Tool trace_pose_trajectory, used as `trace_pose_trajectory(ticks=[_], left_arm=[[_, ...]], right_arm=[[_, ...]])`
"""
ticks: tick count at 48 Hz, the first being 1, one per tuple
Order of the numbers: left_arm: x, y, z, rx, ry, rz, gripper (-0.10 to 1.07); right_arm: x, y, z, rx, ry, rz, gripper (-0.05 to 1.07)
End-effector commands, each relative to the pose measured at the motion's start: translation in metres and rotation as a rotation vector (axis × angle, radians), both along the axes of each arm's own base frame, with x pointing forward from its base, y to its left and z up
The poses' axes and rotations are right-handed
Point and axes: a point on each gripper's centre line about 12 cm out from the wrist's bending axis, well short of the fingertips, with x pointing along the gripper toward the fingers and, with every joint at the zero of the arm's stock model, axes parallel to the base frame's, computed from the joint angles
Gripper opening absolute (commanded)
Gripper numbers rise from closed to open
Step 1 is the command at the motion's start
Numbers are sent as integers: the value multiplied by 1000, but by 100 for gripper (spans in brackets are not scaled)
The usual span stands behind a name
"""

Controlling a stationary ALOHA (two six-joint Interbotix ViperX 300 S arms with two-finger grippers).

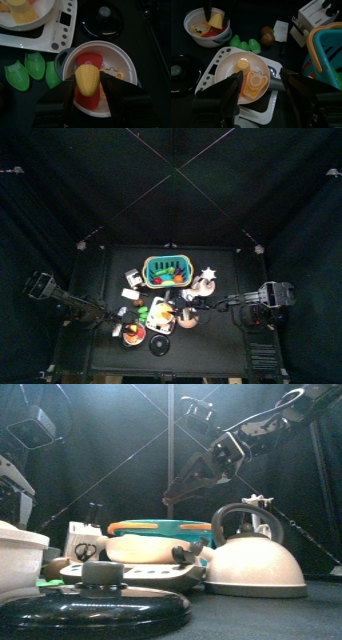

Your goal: Place corn top into pot

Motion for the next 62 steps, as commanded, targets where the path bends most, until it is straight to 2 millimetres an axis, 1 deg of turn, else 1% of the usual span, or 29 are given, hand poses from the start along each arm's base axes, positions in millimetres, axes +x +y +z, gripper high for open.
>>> trace_pose_trajectory(ticks=[1, 10, 22, 29, 39, 52, 62], left_arm=[[7, -3, 7, -10, -6, 9, 61], [4, -1, 5, -31, 38, 52, 65], [2, -1, 10, -46, 45, 71, 84], [4, -1, 16, -44, 28, 63, 90], [6, -2, 22, -34, 0, 45, 91], [5, -1, 37, -12, -83, 1, 91], [6, 1, 39, -4, -99, -3, 90]], right_arm=[[3, -2, 15, 2, -46, -9, 92], [3, -5, 11, 2, -35, -16, 92], [5, -7, 4, 1, -20, -18, 92], [5, -6, 3, 1, -15, -16, 92], [4, -6, 2, 2, -11, -18, 92], [4, -6, 2, 1, -9, -15, 92], [4, -5, 3, 0, -11, -14, 92]])
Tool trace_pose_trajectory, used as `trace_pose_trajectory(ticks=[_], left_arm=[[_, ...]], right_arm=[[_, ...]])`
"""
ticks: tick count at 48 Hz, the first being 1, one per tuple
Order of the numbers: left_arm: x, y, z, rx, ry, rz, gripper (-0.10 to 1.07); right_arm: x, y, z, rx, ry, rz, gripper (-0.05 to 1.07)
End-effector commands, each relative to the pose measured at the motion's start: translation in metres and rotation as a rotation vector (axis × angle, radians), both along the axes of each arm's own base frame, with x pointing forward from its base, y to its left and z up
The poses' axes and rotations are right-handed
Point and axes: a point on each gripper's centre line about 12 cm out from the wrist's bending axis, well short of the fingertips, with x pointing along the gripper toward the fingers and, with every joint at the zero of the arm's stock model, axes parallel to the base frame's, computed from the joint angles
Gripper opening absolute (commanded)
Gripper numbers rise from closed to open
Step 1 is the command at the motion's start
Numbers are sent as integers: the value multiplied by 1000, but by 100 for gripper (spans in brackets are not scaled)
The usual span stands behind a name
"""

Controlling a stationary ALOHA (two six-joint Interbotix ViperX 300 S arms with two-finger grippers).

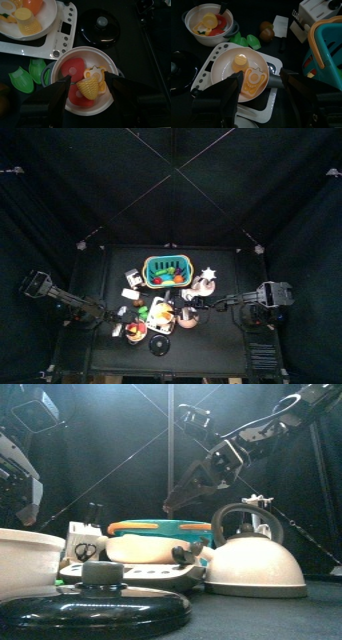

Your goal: Place corn top into pot

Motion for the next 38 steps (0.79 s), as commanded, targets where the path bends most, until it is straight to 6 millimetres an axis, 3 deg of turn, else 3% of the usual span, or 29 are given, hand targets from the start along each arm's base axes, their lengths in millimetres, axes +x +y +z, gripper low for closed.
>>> trace_pose_trajectory(ticks=[1, 8, 23, 33, 38], left_arm=[[7, -1, 9, -1, -43, -10, 90], [8, 10, 12, 44, -74, -7, 90], [13, 59, 38, 88, -273, 123, 90], [5, 65, 37, 40, -355, 158, 90], [5, 65, 40, 34, -387, 153, 90]], right_arm=[[3, -1, 12, 0, -35, -4, 92], [3, 2, 12, 4, -36, 2, 92], [3, 5, 11, 10, -33, 4, 92], [3, 6, 12, 16, -35, 4, 92], [4, 17, 13, 34, -41, 18, 92]])
